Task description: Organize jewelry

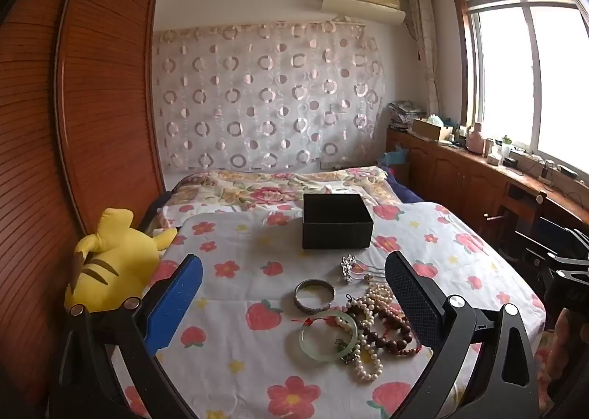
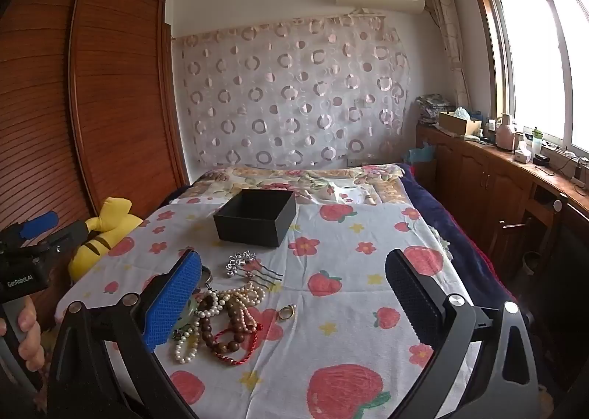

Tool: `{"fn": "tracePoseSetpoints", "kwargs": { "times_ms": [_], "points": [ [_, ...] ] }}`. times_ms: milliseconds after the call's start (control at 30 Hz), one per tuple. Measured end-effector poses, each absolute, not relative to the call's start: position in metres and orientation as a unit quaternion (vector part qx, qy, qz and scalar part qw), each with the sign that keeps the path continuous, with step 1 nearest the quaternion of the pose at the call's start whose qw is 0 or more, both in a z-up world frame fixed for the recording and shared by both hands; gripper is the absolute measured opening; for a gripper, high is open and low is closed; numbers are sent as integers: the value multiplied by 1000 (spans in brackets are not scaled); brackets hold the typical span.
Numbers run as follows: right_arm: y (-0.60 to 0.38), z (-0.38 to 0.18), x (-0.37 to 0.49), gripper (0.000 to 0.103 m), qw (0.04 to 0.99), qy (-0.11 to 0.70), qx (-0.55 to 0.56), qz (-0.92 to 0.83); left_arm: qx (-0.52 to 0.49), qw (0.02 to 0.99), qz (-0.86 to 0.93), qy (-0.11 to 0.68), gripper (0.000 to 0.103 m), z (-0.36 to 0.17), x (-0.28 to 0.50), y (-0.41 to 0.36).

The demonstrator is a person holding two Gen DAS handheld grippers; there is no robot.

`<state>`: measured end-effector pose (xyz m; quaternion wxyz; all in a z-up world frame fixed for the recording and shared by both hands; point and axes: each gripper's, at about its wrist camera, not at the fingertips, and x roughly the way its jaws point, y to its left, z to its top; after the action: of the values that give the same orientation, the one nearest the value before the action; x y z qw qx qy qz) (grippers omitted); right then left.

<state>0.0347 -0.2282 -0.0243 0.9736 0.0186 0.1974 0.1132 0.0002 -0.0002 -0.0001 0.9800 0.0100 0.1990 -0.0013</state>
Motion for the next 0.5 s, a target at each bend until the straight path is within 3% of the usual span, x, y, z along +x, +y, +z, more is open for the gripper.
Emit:
{"fn": "tracePoseSetpoints", "kwargs": {
  "times_ms": [500],
  "points": [
    [-228,-23,34,101,974,196,18,114,12,980,-1,197,96,0,0,-1]
  ]
}}
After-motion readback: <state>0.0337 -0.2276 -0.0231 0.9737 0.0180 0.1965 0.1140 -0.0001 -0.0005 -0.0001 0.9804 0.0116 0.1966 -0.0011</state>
